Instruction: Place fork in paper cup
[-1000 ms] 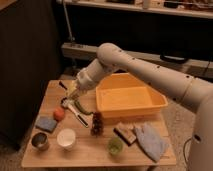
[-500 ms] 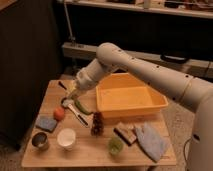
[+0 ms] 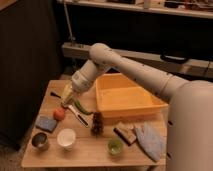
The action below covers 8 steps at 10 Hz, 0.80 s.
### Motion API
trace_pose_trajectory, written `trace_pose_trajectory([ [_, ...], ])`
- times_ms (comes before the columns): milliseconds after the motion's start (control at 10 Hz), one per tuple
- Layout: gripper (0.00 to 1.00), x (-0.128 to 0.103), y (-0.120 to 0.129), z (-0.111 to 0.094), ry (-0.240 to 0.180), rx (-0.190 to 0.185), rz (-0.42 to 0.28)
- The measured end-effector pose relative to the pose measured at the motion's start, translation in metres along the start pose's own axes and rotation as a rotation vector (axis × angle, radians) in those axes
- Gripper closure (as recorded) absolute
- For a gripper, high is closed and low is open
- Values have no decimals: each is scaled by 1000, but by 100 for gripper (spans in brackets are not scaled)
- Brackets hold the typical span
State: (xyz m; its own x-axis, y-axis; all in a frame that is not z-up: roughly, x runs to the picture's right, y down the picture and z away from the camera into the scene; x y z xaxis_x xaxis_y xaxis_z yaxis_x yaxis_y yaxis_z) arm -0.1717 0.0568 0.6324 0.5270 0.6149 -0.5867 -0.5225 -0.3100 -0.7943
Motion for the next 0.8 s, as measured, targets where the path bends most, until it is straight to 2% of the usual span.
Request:
trace_pose_trajectory([
  [100, 100, 12, -4, 2, 42, -27, 7],
  [200, 100, 19, -6, 2, 63, -38, 12],
  [500, 100, 59, -16, -13, 83, -67, 35],
  [600, 100, 68, -12, -16, 90, -70, 35],
  [800, 100, 86, -1, -7, 138, -84, 42],
])
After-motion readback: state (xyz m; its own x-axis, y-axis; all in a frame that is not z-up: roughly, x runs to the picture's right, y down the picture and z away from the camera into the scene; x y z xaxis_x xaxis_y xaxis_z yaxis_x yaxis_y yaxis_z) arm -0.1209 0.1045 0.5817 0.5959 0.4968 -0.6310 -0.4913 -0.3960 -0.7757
